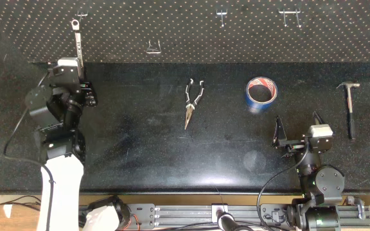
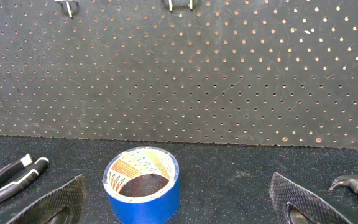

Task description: Place Tools Onto Pegboard

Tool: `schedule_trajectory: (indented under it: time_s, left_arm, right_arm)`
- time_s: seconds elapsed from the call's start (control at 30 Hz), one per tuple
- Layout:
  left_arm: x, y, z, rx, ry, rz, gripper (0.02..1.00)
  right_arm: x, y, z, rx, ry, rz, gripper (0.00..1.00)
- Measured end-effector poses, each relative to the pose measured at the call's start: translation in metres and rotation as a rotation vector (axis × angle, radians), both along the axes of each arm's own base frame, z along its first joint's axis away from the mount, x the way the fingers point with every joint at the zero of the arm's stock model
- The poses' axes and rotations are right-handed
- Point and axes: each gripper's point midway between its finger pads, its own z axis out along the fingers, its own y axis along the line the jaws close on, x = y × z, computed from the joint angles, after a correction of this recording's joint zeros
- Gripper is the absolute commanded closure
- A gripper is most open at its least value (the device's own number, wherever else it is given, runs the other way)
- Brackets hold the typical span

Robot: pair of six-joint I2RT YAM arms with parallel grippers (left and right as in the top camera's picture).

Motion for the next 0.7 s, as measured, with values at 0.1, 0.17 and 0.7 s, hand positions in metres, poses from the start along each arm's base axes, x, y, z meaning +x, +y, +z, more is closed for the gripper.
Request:
schedule_trajectory:
  time_s: [0.1,0.17,0.7]
  left_arm:
    - [0.007,0.002,-0.01,-0.005,0.014,0.0,0.991]
    - [0.01,0.003,-0.01,-0.002,0.005,0.0,0.993]
    - [0.016,0.005,-0.014,0.0,0.001,0.0,0.991]
  right_arm:
    - [0.0,0.0,0.0,0.0,0.0,0.0,0.04]
    - [0.0,0.0,0.0,0.0,0.0,0.0,0.042]
    - [0.0,0.0,0.0,0.0,0.0,0.0,0.042]
